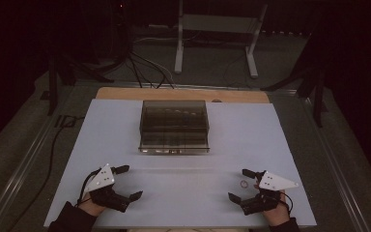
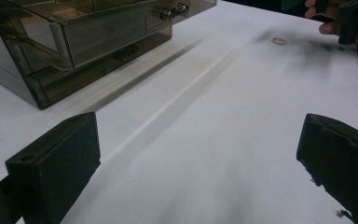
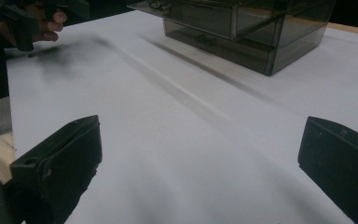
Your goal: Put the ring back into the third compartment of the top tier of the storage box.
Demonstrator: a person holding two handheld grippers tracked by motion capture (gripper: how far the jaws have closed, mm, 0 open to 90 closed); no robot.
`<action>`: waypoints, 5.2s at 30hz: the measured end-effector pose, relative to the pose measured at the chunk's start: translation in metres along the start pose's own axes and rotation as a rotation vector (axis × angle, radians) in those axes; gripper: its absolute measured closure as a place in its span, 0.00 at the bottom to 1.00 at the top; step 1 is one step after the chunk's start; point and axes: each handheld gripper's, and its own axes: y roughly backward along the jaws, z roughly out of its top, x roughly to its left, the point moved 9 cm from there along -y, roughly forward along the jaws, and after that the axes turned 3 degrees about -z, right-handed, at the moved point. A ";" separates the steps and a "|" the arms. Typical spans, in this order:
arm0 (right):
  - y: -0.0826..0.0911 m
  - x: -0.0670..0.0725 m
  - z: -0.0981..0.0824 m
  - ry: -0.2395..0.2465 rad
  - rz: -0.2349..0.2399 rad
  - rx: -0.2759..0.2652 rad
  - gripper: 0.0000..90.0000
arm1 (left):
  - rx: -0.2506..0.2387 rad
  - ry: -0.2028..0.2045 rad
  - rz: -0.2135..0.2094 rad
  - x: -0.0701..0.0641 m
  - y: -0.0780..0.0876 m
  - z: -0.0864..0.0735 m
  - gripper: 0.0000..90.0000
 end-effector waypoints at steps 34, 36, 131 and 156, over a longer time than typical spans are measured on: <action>0.020 -0.004 0.058 0.002 -0.040 -0.130 0.07 | -0.057 -0.001 0.025 0.002 0.006 0.006 0.01; 0.020 -0.009 0.057 -0.007 -0.058 -0.125 0.07 | -0.058 0.000 0.023 0.002 0.006 0.006 0.01; 0.001 -0.054 -0.030 -0.161 -0.272 0.444 0.97 | -0.074 0.021 0.019 0.005 0.006 0.006 0.01; 0.006 -0.050 -0.022 -0.176 -0.276 0.439 0.97 | -0.070 0.016 0.026 0.006 0.006 0.006 0.01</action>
